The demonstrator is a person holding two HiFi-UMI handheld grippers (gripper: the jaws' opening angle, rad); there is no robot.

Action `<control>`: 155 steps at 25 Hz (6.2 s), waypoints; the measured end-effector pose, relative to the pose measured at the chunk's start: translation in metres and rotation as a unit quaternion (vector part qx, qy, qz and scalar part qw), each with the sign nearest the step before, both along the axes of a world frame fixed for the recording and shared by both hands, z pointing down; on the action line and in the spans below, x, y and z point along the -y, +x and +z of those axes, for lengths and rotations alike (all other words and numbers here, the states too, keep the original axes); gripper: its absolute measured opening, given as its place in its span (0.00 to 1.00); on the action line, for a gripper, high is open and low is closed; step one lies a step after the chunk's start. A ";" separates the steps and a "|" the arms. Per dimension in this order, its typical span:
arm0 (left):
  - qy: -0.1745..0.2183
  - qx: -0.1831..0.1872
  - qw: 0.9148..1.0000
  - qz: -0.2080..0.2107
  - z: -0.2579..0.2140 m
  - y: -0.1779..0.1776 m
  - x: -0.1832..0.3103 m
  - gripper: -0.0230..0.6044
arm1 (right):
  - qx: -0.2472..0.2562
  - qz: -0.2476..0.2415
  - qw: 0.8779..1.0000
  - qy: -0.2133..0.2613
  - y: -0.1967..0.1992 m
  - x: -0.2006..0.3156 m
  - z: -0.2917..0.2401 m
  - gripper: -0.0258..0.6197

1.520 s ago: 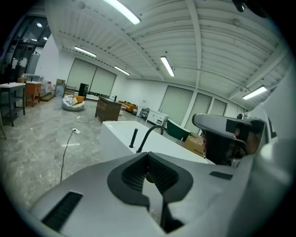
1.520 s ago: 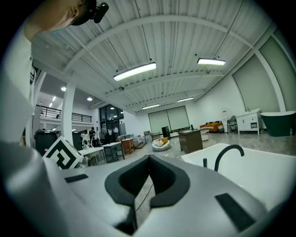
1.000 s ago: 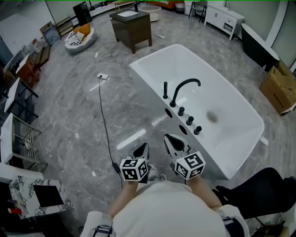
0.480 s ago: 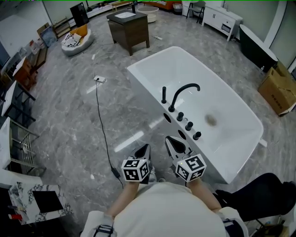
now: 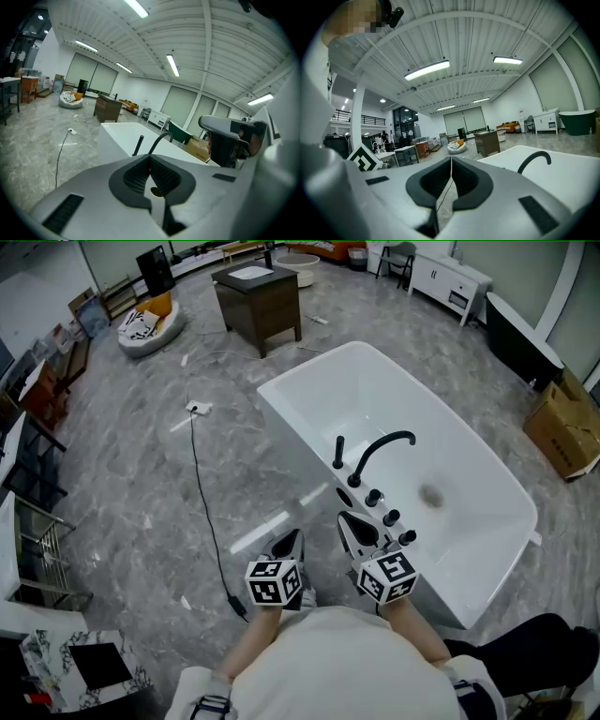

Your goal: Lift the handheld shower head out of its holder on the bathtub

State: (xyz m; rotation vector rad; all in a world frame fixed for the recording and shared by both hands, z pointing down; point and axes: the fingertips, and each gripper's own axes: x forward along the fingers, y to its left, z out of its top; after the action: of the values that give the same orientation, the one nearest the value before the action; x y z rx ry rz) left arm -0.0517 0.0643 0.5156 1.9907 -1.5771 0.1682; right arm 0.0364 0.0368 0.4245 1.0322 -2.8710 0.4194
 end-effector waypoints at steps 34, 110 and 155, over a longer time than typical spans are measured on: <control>-0.017 -0.002 0.990 0.143 0.027 -0.101 0.212 0.07 | -0.018 0.173 0.984 0.035 -0.069 0.200 -0.013 0.07; -0.052 0.165 0.932 0.320 0.240 0.056 0.347 0.26 | -0.006 0.211 0.976 -0.060 0.025 0.299 0.067 0.07; 0.089 0.045 0.979 0.178 0.012 -0.040 0.255 0.26 | 0.006 0.220 0.975 0.031 -0.003 0.181 0.000 0.07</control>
State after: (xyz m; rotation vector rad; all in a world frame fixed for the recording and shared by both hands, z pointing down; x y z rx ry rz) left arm -0.0921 -0.1910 0.5281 2.4289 -1.3124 0.2679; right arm 0.0330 -0.1446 0.4246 1.6872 -2.6638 0.3572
